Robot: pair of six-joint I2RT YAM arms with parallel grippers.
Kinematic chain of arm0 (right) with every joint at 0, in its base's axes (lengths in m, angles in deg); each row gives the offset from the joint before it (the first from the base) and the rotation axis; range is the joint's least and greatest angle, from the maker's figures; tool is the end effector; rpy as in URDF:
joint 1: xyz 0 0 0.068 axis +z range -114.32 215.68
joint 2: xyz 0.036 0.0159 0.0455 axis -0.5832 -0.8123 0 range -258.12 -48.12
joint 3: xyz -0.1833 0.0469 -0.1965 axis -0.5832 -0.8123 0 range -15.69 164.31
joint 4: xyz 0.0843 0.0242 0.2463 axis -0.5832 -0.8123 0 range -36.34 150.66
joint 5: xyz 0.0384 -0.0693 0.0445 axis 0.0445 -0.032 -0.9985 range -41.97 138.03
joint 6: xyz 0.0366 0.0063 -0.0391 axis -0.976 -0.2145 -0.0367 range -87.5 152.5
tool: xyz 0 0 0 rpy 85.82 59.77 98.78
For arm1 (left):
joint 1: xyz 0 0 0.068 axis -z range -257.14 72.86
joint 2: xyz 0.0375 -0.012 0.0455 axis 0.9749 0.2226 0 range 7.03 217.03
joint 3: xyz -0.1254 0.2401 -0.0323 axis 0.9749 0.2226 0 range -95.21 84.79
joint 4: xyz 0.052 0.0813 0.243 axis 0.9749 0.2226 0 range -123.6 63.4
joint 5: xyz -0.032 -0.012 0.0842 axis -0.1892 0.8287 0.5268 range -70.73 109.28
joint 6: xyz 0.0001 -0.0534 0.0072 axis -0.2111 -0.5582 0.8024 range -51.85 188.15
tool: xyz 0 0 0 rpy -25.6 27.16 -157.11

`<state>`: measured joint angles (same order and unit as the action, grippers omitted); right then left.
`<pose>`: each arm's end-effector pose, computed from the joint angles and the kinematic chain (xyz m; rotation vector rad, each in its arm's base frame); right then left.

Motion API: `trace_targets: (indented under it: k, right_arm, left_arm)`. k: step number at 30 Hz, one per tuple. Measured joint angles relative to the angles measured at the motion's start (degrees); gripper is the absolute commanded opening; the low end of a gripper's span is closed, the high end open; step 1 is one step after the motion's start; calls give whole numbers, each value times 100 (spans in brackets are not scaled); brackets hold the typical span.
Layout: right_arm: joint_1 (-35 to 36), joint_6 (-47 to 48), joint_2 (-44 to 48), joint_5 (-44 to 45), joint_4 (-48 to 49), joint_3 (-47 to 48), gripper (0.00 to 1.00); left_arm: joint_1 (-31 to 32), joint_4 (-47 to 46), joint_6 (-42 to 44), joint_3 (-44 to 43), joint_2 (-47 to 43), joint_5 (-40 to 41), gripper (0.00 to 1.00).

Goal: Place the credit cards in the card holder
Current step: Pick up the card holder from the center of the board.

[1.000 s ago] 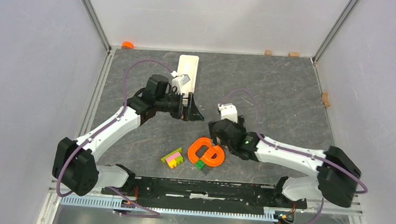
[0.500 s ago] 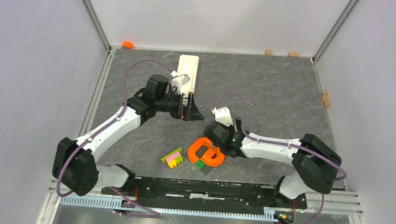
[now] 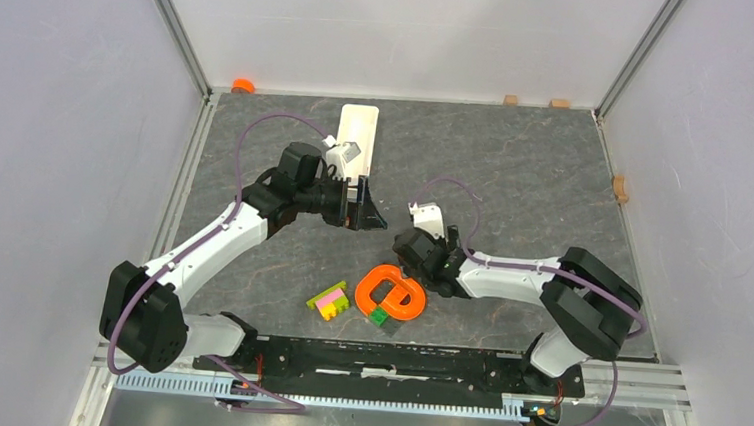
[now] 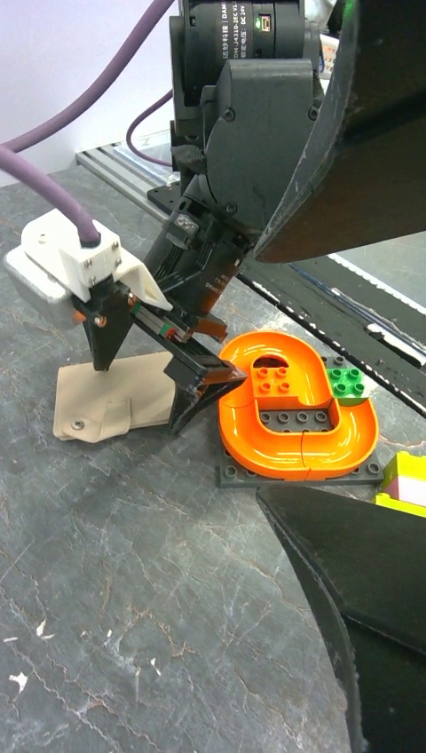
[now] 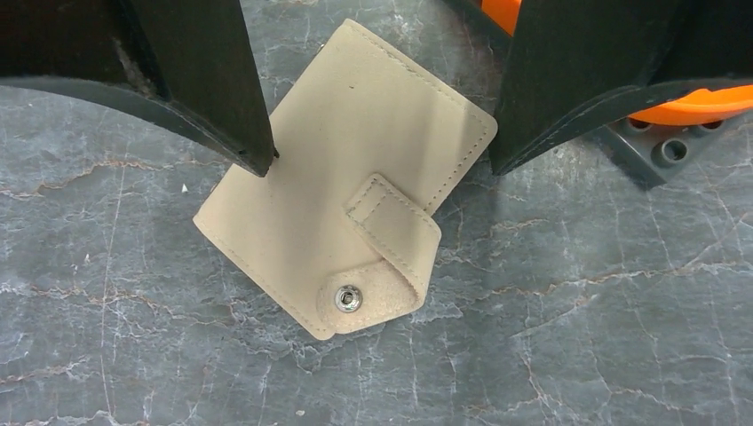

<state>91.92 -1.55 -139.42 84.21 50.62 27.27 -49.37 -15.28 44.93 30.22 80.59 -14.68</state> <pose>0.1773 0.2273 0.1468 -0.2360 2.3176 -0.0689 0.2374 -0.1475 0.2809 0.4404 2.2936 -1.1286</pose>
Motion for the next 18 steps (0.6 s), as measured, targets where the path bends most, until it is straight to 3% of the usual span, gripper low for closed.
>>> trace_targets:
  k: [5, 12, 18]
  right_arm:
    - [-111, -11, 98, -153, 629, -348, 56]
    - [-240, 140, 455, -173, 962, -730, 0]
    - [-278, 284, 857, -671, 1174, -935, 0]
  left_arm:
    - [0, 151, 13, 0, 7, 142, 100]
    - [0, 256, 79, 0, 11, 289, 100]
    - [0, 256, 83, 0, 55, 289, 100]
